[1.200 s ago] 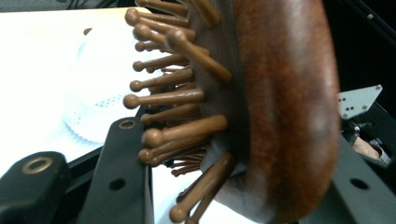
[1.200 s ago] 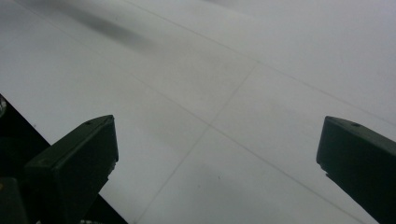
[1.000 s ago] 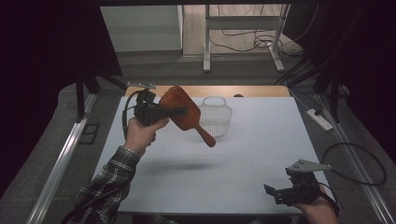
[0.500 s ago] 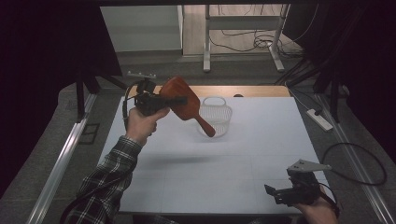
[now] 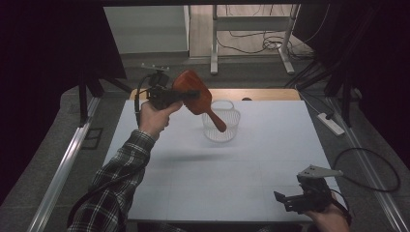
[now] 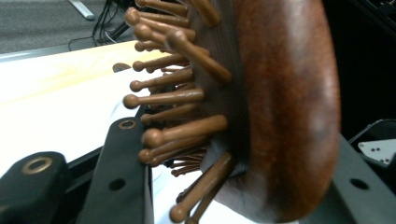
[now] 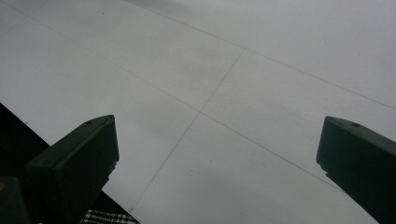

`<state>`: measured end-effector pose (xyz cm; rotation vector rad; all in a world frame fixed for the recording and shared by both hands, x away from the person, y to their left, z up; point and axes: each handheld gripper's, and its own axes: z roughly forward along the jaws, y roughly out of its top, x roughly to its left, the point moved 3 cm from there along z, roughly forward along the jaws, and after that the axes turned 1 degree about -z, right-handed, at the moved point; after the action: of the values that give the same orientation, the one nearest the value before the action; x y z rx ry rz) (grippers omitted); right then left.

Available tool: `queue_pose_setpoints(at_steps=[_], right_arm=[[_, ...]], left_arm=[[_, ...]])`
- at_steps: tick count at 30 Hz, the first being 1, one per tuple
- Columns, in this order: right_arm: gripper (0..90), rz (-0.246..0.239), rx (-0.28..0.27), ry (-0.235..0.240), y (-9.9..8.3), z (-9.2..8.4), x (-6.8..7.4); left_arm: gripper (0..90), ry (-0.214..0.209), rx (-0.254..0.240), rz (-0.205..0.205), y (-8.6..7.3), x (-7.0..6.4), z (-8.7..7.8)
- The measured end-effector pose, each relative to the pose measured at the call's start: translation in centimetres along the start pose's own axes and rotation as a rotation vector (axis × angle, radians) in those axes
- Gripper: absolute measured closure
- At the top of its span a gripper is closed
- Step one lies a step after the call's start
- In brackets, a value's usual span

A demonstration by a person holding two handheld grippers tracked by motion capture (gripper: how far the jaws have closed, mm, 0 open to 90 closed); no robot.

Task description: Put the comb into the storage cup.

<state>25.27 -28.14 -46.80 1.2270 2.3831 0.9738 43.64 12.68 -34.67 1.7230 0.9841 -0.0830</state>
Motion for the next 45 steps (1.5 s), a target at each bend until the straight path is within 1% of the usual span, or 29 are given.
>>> queue_pose_setpoints(at_steps=[2,4,10,18,22,27,32,39,45], right_arm=[[0.0,-0.002,-0.001,0.0,0.0,0.0,0.0],[0.0,-0.003,-0.001,0.0,0.0,0.0,0.0],[0.0,-0.005,0.005,0.002,0.0,0.0,0.0],[0.0,-0.006,0.006,0.004,0.0,0.0,0.1],[0.0,-0.012,0.009,0.007,0.0,0.0,0.1],[0.0,-0.013,0.011,0.007,0.0,0.1,0.1],[0.0,-0.013,0.01,0.008,-0.1,0.0,0.1],[0.0,-0.014,0.009,0.007,-0.1,0.0,0.1],[0.0,-0.014,0.011,0.008,-0.1,0.0,0.1]], left_arm=[[56.2,0.009,0.006,0.007,0.3,0.1,0.2],[56.2,0.013,0.005,0.005,0.4,0.2,0.4],[56.2,0.034,-0.008,-0.013,1.0,0.8,1.2],[56.2,0.052,-0.006,-0.022,1.3,1.5,2.5],[56.2,0.066,-0.006,-0.032,1.3,1.9,3.1],[56.2,0.068,-0.007,-0.048,1.2,2.3,4.0],[56.2,0.087,-0.006,-0.048,1.2,2.5,4.7],[56.2,0.095,-0.008,-0.048,0.6,2.7,5.8],[56.2,0.096,-0.006,-0.063,0.3,3.1,6.5]])
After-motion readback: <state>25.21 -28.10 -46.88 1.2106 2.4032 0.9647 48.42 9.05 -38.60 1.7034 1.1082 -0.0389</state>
